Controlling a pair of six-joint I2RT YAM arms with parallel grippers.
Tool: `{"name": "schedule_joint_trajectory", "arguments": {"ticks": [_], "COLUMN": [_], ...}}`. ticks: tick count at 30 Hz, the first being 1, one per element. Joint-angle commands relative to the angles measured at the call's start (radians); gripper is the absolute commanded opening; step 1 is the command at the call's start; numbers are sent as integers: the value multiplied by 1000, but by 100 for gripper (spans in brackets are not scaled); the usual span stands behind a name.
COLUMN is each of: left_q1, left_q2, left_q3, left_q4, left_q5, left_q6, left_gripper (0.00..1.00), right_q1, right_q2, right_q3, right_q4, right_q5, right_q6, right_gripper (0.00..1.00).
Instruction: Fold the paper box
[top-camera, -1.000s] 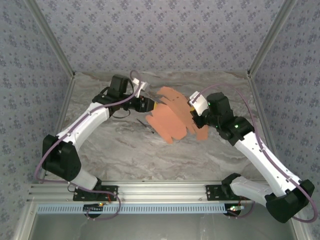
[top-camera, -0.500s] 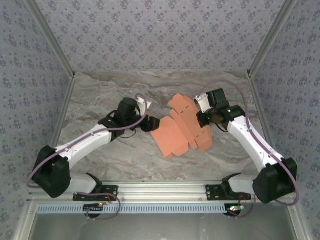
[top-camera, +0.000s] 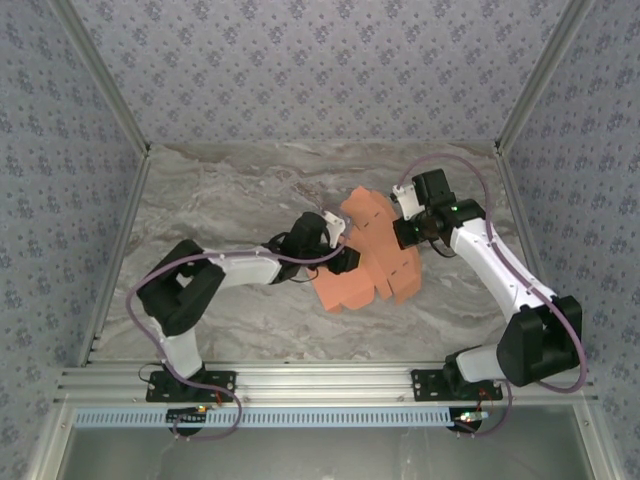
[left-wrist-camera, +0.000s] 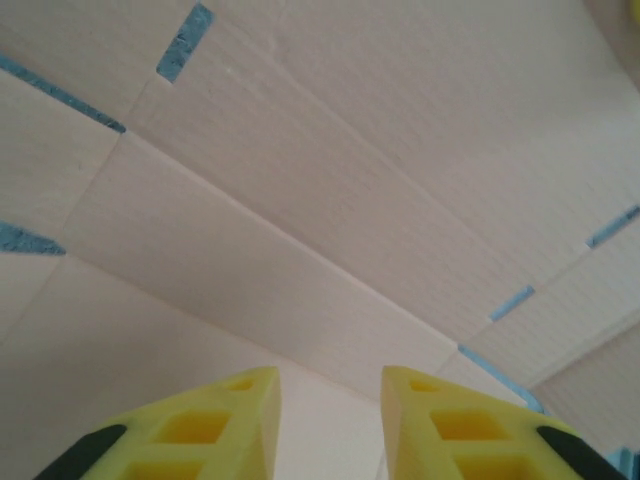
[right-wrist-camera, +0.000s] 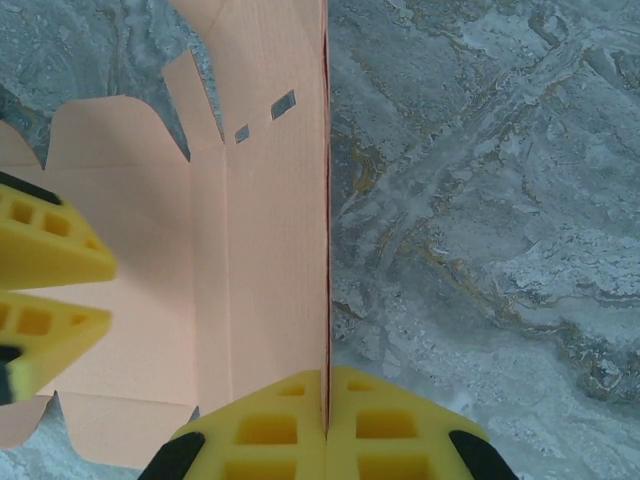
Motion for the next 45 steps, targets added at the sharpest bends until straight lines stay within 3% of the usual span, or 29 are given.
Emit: {"name": "schedule_joint_trajectory", "arguments": {"ticks": [1, 9, 22, 45], "left_q1": [-3, -10, -21, -22], "left_q2": [49, 155, 291, 286], "left_q3": [61, 112, 174, 103], "left_q4": [105, 93, 175, 317], "left_q5": [9, 11, -1, -47], "left_q6": [-25, -37, -122, -229], "left_gripper": [27, 18, 17, 22], "right_q1": [-7, -6, 10, 221], "right_q2": [10, 14, 49, 105], "right_q3": [31, 28, -1, -63], "right_q4": [-19, -2, 48, 177], "right_q5": [-21, -22, 13, 410], "right_q6": [22, 33, 80, 16], "right_gripper": [0, 0, 0, 0]}}
